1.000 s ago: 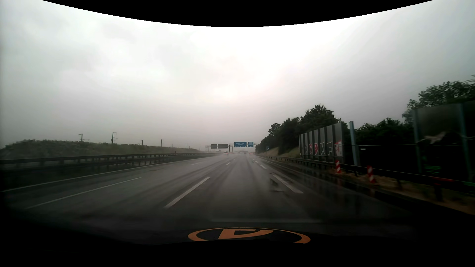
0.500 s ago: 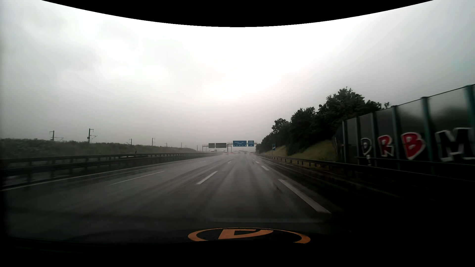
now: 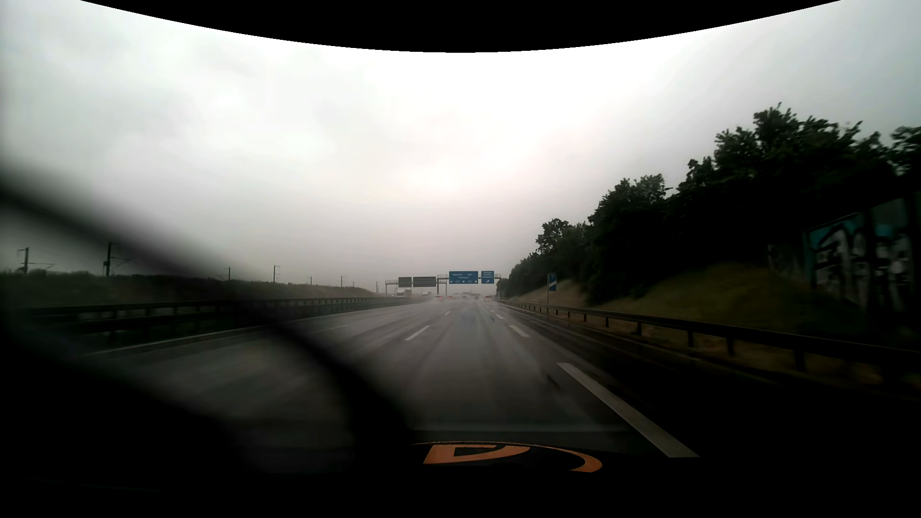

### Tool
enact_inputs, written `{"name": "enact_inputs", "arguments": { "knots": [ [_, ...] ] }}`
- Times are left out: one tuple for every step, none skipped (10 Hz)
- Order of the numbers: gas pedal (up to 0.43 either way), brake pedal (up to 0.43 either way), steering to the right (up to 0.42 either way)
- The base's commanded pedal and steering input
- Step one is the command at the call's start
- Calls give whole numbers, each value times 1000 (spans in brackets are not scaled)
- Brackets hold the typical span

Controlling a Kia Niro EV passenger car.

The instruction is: Follow the waypoints while adhering to traffic rules and regulations

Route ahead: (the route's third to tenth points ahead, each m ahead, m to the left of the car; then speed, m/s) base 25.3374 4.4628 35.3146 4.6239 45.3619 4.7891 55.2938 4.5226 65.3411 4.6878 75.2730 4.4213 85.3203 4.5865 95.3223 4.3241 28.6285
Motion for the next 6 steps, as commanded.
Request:
{"name": "enact_inputs", "arguments": {
  "knots": [
    [220, 0, -1],
    [220, 0, -2],
    [228, 0, -4],
    [228, 0, -4],
    [228, 0, -4],
    [228, 0, -4]
  ]
}}
